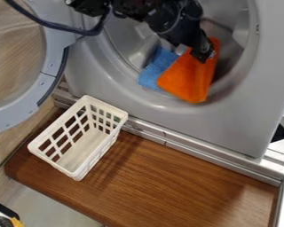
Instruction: Take an orange cloth from the basket and put it in the washing machine
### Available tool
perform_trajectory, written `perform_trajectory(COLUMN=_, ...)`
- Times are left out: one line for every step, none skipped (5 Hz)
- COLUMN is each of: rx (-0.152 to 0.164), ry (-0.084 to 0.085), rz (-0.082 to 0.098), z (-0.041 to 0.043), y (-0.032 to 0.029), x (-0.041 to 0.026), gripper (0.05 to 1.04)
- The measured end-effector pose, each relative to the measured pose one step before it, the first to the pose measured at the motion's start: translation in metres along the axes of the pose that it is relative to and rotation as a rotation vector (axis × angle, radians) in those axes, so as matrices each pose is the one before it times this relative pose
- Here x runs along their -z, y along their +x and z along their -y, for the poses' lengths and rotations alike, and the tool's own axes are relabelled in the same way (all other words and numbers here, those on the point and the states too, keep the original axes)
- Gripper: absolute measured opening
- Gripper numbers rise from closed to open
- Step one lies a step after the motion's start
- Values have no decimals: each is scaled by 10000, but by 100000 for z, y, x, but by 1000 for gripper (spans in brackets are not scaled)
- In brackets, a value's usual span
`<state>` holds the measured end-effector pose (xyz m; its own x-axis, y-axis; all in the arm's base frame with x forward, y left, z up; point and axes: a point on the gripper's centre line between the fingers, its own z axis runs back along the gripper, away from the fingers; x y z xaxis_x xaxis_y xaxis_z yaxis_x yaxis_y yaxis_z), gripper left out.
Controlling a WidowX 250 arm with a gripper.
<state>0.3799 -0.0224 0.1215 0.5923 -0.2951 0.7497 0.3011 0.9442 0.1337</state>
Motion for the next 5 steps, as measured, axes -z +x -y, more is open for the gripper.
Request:
perform_trajectory(rx=-707, ry=-640, rz=226, z=550, y=-49, x=-2524, gripper=1001)
perform_trajectory(rx=-1338, ry=-494, rz=-1909, z=1092, y=-3473, x=-1649, gripper=1001)
perform_trajectory(rx=-963, ry=170, rz=-2345, z=-292, y=-5838, x=139, gripper=1001)
perform_trajectory(rx=171, ry=474, rz=-1266, z=-283, y=-3076, x=1053, gripper=1001)
perform_trajectory(rx=679, ry=-491, rz=-641, z=566, y=-2172, x=1960, gripper=1001)
